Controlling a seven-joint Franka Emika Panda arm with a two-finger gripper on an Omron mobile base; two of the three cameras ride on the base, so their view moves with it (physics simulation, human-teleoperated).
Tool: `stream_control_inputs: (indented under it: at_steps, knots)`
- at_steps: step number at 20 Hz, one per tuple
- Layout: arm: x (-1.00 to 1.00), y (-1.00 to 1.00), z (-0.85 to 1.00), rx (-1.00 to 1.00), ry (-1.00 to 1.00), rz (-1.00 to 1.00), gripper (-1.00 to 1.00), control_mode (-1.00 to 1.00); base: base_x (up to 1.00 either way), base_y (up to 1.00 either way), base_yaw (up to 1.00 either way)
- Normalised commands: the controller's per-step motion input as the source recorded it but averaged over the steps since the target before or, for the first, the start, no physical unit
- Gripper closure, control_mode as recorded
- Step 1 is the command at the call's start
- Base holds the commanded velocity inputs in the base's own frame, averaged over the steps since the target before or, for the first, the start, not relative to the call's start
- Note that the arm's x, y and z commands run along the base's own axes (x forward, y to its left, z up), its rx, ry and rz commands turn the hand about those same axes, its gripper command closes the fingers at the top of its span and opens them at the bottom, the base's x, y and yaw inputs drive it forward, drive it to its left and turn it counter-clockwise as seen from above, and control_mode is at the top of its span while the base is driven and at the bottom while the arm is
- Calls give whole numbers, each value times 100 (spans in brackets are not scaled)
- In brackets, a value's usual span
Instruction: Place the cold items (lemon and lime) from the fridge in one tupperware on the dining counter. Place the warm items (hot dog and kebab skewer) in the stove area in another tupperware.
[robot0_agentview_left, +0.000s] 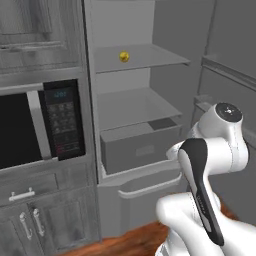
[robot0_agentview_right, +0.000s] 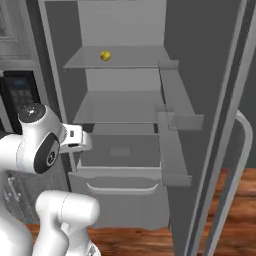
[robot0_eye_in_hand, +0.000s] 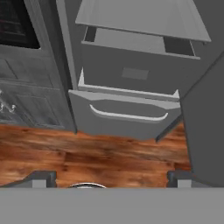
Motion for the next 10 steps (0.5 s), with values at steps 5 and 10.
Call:
stream_control_inputs:
  at_steps: [5, 10]
  knots:
    - [0, 0, 0, 0, 0, 0, -100, 100, 82, -4, 2]
    - [0, 0, 0, 0, 0, 0, -100, 100, 61, -4, 8]
